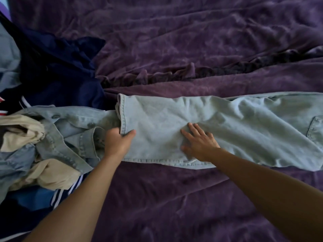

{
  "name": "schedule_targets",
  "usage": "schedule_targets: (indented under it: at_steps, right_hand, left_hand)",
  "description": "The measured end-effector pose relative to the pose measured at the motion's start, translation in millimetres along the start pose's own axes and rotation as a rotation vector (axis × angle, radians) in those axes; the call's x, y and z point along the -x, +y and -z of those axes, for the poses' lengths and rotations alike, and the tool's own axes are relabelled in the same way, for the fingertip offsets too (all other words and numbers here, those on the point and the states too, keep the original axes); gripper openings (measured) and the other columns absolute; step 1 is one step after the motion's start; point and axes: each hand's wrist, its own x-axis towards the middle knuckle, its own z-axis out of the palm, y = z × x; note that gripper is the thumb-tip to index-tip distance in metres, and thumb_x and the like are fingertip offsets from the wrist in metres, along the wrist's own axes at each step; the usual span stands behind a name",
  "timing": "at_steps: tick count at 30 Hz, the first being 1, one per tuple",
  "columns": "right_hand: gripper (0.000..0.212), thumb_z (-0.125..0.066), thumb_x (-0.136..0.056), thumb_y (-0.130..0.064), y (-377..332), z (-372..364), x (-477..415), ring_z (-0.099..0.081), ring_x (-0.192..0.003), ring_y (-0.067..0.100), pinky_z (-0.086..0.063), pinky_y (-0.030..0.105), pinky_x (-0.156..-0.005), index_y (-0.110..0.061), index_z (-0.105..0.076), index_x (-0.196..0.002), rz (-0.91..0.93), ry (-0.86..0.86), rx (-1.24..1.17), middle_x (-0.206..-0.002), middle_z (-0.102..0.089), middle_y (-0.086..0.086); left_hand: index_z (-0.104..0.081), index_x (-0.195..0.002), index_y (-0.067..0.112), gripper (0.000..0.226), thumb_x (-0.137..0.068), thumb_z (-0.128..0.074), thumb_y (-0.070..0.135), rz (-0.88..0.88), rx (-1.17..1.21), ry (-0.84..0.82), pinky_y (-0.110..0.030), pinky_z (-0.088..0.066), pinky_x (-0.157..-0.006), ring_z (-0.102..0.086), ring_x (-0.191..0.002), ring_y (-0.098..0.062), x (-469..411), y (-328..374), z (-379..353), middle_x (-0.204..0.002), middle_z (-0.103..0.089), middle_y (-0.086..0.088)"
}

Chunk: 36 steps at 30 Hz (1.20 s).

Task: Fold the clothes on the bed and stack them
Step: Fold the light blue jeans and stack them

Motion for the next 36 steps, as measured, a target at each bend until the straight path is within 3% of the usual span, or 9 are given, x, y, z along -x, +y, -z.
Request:
schedule_targets:
  at_steps: [4,9,12,15,20,24,27,31,36]
  right_hand:
    - [0.056,-0.045,-0.094,-0.050,43.8,22.2,24.5,-0.034,-0.137,0.022,-0.033,0.043,-0.106,-0.031,-0.033,-0.145,-0.129,0.202,-0.176,-0.151,-0.036,-0.001]
    - [0.052,-0.051,-0.091,-0.043,128.0,31.6,67.3,-0.045,-0.125,0.030,-0.036,0.043,-0.097,-0.026,-0.043,-0.140,-0.343,0.372,-0.114,-0.138,-0.050,0.005]
    - [0.049,-0.054,-0.091,-0.040,179.3,29.9,88.8,-0.046,-0.123,0.034,-0.039,0.046,-0.096,-0.022,-0.049,-0.136,-0.408,0.435,-0.189,-0.134,-0.053,0.012]
    - [0.048,-0.054,-0.091,-0.038,223.5,19.7,107.1,-0.047,-0.122,0.036,-0.042,0.046,-0.098,-0.021,-0.051,-0.136,-0.397,0.447,-0.240,-0.136,-0.053,0.012]
    - [0.052,-0.045,-0.087,-0.049,276.4,-17.2,127.5,-0.050,-0.120,0.035,-0.045,0.047,-0.096,-0.021,-0.058,-0.129,-0.224,0.405,-0.201,-0.138,-0.052,0.008]
    - [0.036,-0.061,-0.090,-0.038,308.1,-24.9,134.3,-0.047,-0.126,0.027,-0.044,0.042,-0.098,-0.022,-0.064,-0.122,-0.131,0.373,-0.304,-0.140,-0.051,0.001]
    - [0.034,-0.057,-0.088,-0.037,341.8,-7.6,145.8,-0.057,-0.110,0.030,-0.047,0.037,-0.087,-0.015,-0.069,-0.111,-0.088,0.497,-0.347,-0.118,-0.065,0.005]
    - [0.044,-0.051,-0.083,-0.042,423.3,26.0,174.6,-0.052,-0.112,0.036,-0.045,0.048,-0.090,-0.017,-0.064,-0.116,-0.422,0.787,-0.367,-0.123,-0.059,0.009]
    - [0.085,-0.069,-0.076,-0.057,507.7,39.2,191.9,-0.046,-0.127,0.036,-0.038,0.043,-0.103,-0.015,-0.036,-0.142,-0.871,0.462,-0.755,-0.140,-0.047,0.017]
  left_hand:
    - [-0.069,-0.096,0.012,0.014,-0.086,-0.067,0.022,-0.343,-0.167,-0.061,-0.034,-0.053,-0.075,-0.066,-0.089,-0.021,10.0,63.5,26.7,-0.093,-0.071,0.001]
    - [-0.051,-0.093,0.010,0.022,-0.089,-0.057,0.030,-0.689,-0.530,-0.176,-0.043,-0.048,-0.077,-0.060,-0.095,-0.038,64.6,147.4,-16.0,-0.100,-0.066,-0.013]
    - [-0.036,-0.089,0.016,0.018,-0.092,-0.051,0.027,-0.664,-0.661,-0.316,-0.037,-0.040,-0.069,-0.058,-0.095,-0.038,108.5,169.3,-98.1,-0.101,-0.062,-0.014]
    - [-0.045,-0.103,0.015,0.013,-0.091,-0.050,0.021,-0.616,-0.675,-0.318,-0.038,-0.043,-0.076,-0.060,-0.098,-0.036,139.3,164.7,-192.7,-0.105,-0.064,-0.014]
    - [-0.031,-0.144,0.008,0.059,-0.094,-0.052,0.032,-0.453,-0.683,-0.571,-0.040,-0.035,-0.103,-0.040,-0.127,-0.035,165.0,111.0,-306.2,-0.139,-0.037,-0.015]
    - [-0.019,-0.149,0.009,0.063,-0.098,-0.040,0.037,-0.523,-0.967,-0.509,-0.046,-0.031,-0.107,-0.020,-0.140,-0.030,183.5,79.7,-331.2,-0.157,-0.011,-0.011]
    - [-0.026,-0.147,0.010,0.058,-0.098,-0.040,0.036,-0.553,-0.976,-0.416,-0.045,-0.033,-0.107,-0.025,-0.137,-0.030,188.3,86.4,-332.8,-0.157,-0.013,-0.012]
    - [-0.027,-0.148,0.015,0.057,-0.099,-0.033,0.043,-0.631,-0.991,-0.319,-0.045,-0.030,-0.110,-0.024,-0.139,-0.033,193.3,104.9,-349.0,-0.157,-0.011,-0.017]
    - [-0.003,-0.153,0.016,0.062,-0.100,-0.013,0.047,-0.552,-1.181,-0.387,-0.048,-0.012,-0.118,0.004,-0.145,-0.039,201.2,98.5,-380.3,-0.160,0.003,-0.015]
